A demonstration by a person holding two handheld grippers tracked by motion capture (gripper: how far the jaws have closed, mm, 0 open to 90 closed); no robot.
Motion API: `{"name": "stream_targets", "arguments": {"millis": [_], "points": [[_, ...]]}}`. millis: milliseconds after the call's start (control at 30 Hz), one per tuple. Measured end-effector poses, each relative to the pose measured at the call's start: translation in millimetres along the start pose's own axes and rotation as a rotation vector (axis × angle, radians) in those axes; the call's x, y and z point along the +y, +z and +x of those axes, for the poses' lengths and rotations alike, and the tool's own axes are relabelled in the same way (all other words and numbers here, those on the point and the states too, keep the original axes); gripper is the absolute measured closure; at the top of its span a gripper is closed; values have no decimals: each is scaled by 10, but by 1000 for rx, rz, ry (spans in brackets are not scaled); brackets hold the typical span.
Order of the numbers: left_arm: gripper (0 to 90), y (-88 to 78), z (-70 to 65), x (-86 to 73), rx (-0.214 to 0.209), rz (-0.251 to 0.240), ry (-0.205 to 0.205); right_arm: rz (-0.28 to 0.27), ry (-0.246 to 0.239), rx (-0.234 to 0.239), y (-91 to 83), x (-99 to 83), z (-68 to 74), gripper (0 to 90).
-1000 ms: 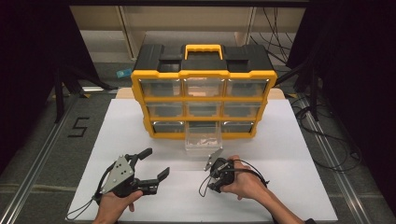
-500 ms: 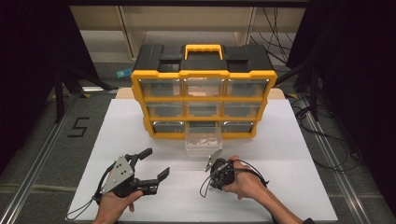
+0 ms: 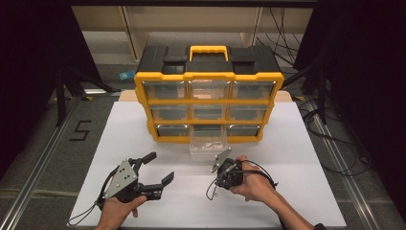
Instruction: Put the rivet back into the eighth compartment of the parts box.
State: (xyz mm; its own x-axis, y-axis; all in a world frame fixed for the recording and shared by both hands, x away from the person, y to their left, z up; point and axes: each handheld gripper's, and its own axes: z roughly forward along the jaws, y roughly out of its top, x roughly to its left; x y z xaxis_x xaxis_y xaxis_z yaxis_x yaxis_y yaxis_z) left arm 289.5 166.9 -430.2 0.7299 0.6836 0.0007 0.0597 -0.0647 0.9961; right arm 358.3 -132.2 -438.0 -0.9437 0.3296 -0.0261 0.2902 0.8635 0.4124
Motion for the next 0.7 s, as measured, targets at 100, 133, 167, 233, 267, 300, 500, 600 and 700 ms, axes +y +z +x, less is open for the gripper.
{"name": "stream_targets", "arguments": {"millis": [100, 133, 167, 233, 267, 300, 500, 600, 700], "points": [[161, -7, 2, 6, 7, 7, 2, -29, -10, -15, -72, 16, -6, 834], [161, -2, 3, 3, 5, 3, 2, -33, -12, -15, -86, 20, -5, 834], [161, -6, 0, 3, 8, 9, 1, -41, -14, -15, -103, 24, -5, 834], [161, -3, 2, 4, 5, 4, 1, -51, -19, -20, -133, 35, -5, 834], [161, -6, 2, 5, 7, 7, 2, -60, -23, -25, -147, 40, -3, 834], [161, -5, 2, 3, 7, 7, 2, -66, -22, -26, -166, 47, -3, 834], [161, 3, 2, 0, 0, -3, 1, -124, -47, -48, -311, 94, -6, 834], [161, 1, 2, 3, 4, 1, 3, -156, -48, -68, -393, 118, 3, 834], [161, -4, 0, 2, 8, 9, 2, -192, -37, -77, -480, 140, -4, 834]]}}
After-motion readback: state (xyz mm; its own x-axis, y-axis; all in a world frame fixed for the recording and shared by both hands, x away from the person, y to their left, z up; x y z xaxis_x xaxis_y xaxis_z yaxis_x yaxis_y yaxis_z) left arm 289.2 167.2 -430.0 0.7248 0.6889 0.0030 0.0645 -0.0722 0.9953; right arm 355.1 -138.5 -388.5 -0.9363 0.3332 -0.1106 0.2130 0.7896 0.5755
